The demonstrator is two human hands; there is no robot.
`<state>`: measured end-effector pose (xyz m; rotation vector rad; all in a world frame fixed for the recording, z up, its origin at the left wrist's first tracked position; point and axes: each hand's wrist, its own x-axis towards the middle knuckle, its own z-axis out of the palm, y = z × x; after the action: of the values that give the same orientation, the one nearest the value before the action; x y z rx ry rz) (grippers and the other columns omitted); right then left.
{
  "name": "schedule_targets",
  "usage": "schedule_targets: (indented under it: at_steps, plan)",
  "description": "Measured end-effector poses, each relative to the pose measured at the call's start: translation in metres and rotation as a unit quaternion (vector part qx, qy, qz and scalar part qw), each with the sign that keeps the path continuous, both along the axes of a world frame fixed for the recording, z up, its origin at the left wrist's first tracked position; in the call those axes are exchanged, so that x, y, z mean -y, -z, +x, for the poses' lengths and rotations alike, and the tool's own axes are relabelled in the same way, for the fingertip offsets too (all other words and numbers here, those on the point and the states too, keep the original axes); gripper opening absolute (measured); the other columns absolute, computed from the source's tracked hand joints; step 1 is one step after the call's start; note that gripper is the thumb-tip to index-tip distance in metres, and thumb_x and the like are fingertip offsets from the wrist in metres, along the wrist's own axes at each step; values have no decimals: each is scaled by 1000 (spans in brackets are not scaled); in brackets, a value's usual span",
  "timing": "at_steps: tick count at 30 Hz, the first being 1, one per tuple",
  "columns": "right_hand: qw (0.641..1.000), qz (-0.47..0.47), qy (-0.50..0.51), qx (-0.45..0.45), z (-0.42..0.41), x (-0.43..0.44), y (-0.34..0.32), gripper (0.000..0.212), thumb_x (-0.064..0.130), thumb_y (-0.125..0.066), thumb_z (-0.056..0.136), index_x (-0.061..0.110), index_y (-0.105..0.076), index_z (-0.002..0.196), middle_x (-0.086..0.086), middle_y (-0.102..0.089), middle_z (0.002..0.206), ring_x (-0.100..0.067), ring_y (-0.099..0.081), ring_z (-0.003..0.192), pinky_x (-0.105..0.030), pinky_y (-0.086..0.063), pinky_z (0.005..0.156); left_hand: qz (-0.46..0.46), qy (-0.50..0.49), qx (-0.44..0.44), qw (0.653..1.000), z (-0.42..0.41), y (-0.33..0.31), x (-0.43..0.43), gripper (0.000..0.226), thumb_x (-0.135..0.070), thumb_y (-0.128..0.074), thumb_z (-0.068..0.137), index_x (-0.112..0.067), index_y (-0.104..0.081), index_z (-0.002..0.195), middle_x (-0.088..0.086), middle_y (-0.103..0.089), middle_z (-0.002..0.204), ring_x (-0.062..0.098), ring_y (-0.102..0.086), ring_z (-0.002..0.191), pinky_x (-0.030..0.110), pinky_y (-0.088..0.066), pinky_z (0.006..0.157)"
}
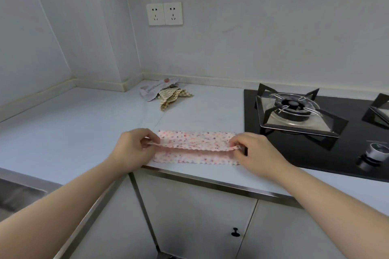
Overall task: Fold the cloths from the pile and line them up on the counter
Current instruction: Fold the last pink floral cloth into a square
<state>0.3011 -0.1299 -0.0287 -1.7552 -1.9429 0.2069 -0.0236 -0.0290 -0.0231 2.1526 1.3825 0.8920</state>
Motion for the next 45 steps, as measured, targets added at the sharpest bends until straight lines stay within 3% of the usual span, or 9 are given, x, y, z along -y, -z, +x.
schedule_targets:
  at_steps: [10,17,22,26,29,31,34,39,45]
  plan:
    - [991,106,-16,79,1,12,29,17,17,-66,89,16,-74,104,3,-71,112,-17,-68,98,-32,-58,82,132,101,-71,984,-12,30,10,19,0,-74,80,-17,-66,82,-7,-67,98,4,-64,98,6,-45,85]
    - [977,167,-54,120,-2,14,26,13,21,-59,86,16,-71,85,5,-68,87,-16,-63,76,-30,-55,60,130,95,-85,983,-12,35,9,13,-6,-69,86,-19,-68,84,-10,-68,101,1,-63,99,13,-50,86]
    - [970,160,-62,174,1,13,22,21,30,-54,86,22,-72,79,13,-66,77,-13,-53,86,-32,-45,70,151,96,-127,976,-13,33,10,2,-18,-68,88,-19,-69,88,-8,-69,99,13,-65,101,23,-52,86]
    - [964,178,-63,190,1,12,18,21,36,-58,87,23,-73,80,12,-68,89,-14,-55,94,-35,-42,81,183,102,-185,960,-19,23,11,27,-51,-53,89,-27,-65,88,-12,-68,97,14,-62,105,31,-49,89]
    - [959,213,-46,180,-19,3,4,24,34,-55,91,20,-75,94,4,-69,105,-20,-59,105,-39,-43,90,212,83,-163,960,2,12,13,37,-49,-44,97,-23,-68,107,-7,-68,115,16,-57,119,33,-42,100]
    - [976,148,-32,158,-51,-13,-10,36,31,-44,99,17,-68,121,0,-64,130,-23,-53,126,-39,-38,107,171,79,-156,970,33,5,11,38,-35,-42,102,-18,-63,128,-2,-61,135,18,-47,135,31,-33,111]
    - [993,-55,8,101,-90,-38,-11,51,31,-26,107,15,-28,155,0,-23,163,-18,-17,151,-36,-15,124,50,86,-190,977,75,10,5,48,-26,-36,106,-17,-35,153,0,-33,160,16,-22,150,29,-15,121]
    - [971,-182,49,146,-92,-47,15,64,46,-11,106,11,-2,159,-6,2,167,-21,3,154,-38,0,125,-40,61,-333,940,78,27,-8,64,-49,-15,105,-18,-1,159,0,3,167,19,5,153,40,2,124]
    - [928,-237,146,246,-66,-40,5,78,59,2,99,8,-1,158,-10,1,166,-26,7,153,-57,17,117,-76,21,-352,933,53,26,-16,69,-56,-11,102,-21,4,159,0,9,167,21,9,153,48,4,123]
